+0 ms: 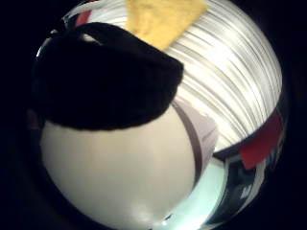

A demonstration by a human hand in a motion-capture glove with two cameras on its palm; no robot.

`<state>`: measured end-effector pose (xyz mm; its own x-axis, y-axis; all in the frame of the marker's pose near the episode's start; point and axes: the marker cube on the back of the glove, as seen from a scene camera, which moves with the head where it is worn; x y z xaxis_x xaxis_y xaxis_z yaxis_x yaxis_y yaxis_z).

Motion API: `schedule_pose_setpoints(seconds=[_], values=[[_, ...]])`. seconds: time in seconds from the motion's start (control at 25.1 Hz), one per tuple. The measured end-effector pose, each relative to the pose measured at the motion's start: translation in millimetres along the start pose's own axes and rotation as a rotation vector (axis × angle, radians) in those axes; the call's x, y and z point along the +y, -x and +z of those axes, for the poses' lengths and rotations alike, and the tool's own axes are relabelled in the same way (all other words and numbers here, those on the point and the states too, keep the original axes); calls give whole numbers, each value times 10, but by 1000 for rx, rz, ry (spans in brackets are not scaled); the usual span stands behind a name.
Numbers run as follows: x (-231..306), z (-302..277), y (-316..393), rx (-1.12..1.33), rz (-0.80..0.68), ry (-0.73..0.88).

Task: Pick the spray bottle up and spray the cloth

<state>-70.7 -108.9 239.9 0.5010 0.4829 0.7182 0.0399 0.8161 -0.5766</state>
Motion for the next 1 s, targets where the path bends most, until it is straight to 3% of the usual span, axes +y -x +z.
schedule_pose_setpoints(seconds=[0.2, 0.36, 0.8, 1.0], values=[[135, -16, 20, -177, -305, -156], [319, -7, 130, -247, -441, -226], [271, -17, 313, -242, -474, -280], [121, 92, 722, -236, -509, -268]])
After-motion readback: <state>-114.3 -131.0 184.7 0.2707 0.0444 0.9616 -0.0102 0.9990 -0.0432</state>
